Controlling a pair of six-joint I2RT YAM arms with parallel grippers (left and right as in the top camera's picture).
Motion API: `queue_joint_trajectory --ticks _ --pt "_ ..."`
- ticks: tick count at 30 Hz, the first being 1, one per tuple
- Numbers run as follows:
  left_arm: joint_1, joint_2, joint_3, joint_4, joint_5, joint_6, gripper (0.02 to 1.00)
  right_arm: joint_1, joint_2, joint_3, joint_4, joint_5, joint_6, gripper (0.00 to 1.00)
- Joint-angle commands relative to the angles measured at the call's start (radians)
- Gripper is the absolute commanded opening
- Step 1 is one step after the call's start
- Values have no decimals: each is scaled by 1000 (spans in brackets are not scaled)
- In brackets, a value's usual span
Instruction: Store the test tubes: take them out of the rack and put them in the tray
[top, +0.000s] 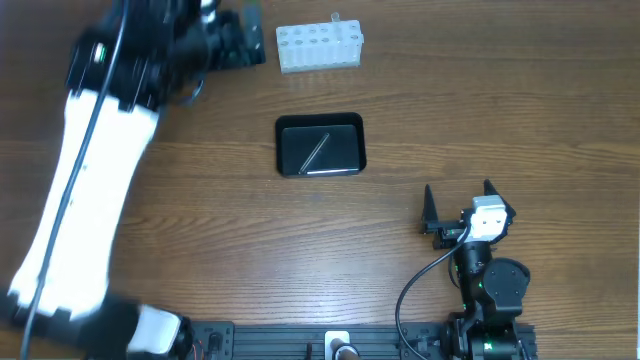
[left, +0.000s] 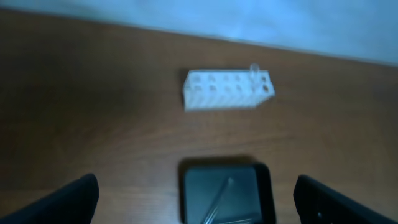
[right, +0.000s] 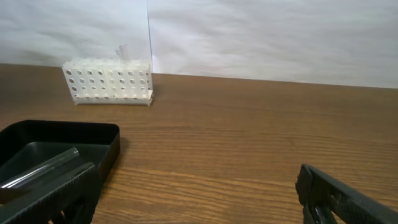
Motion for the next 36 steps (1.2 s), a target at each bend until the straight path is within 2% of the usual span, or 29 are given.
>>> queue_joint_trajectory --ticks 1,9,17,23,28,36 --pt "0 -214 -327 114 -73 -6 996 -6 -10 -7 -2 -15 3 991" --pt "16 -591 -877 641 -72 9 998 -6 -10 -7 -2 -15 3 991" --pt "110 -904 -1284 1052 -68 1 996 -6 -10 -7 -2 -15 3 991" --pt "193 -1113 -1568 1431 -5 1 998 -6 -10 -7 -2 -15 3 991" --pt "239 -1241 -1693 1547 10 2 998 -6 -10 -7 -2 -15 3 989" --pt "292 -1392 -1799 1517 10 2 998 -6 -10 -7 -2 -15 3 993"
